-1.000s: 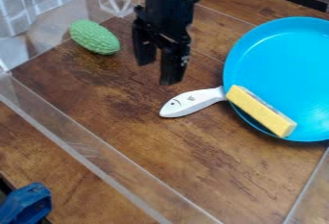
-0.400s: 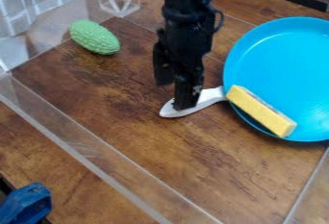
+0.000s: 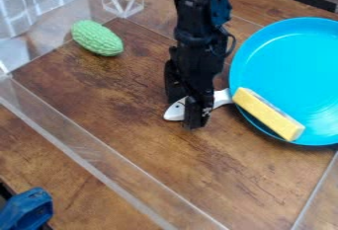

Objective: Put the white object in the blue tray

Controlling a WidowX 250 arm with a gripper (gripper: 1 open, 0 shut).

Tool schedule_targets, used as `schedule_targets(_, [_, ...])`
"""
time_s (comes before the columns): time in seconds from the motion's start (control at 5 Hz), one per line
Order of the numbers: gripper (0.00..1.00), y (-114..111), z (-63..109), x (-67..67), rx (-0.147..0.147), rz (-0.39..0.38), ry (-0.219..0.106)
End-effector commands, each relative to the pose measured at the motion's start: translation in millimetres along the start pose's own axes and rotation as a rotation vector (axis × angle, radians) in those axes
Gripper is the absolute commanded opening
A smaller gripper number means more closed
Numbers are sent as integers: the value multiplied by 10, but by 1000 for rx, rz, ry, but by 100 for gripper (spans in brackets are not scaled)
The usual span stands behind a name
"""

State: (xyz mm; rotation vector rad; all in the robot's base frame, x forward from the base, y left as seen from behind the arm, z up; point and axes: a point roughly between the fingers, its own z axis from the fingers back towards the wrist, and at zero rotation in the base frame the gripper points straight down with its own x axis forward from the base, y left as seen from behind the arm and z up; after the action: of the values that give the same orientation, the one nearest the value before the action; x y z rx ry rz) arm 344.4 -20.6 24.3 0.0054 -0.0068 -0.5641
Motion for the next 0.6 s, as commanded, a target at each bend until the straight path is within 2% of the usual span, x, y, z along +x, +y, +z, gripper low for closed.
schedule_targets(0.0, [0, -22, 87, 75, 19, -18, -40])
schedule_targets(0.4, [0, -23, 307, 84, 22, -2, -1])
